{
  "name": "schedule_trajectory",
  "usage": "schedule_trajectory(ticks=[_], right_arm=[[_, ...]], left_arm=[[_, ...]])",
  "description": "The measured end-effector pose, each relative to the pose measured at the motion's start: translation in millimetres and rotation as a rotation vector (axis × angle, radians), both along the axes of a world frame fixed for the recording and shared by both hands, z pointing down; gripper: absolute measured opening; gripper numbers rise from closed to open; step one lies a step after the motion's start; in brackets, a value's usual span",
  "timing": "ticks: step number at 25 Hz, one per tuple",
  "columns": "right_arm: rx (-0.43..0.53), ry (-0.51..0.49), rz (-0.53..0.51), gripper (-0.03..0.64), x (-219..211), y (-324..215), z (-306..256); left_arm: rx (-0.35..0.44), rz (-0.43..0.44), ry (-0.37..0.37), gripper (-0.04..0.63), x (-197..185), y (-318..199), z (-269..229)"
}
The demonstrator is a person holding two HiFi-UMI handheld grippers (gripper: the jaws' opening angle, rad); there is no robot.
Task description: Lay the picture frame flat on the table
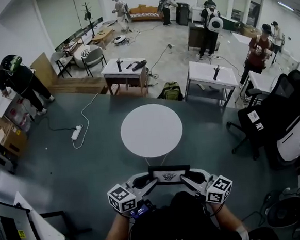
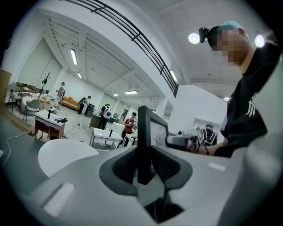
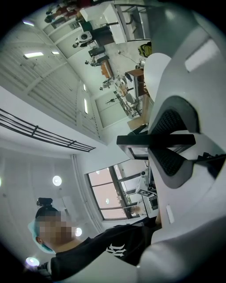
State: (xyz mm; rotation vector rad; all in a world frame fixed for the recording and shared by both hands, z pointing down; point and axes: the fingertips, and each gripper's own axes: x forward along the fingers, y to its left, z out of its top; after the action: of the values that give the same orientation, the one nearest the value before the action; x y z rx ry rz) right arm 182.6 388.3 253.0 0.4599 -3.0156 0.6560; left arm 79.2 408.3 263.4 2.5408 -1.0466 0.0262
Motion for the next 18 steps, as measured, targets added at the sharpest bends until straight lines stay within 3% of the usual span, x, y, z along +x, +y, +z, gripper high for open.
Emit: schedule_trajectory(ticks=[5, 18], right_arm=[[-0.029, -0.012, 0.019, 0.087, 2.6, -33.0, 15.5], [-0.038, -0.082, -0.051, 0.092, -47.3, -162.0, 15.4]], left_arm=[[-0.024, 0.014, -0.016, 0.094, 2.4, -33.5, 11.8], [-0.051, -0.066, -0.078, 0.094, -45.0, -152.0, 4.3]])
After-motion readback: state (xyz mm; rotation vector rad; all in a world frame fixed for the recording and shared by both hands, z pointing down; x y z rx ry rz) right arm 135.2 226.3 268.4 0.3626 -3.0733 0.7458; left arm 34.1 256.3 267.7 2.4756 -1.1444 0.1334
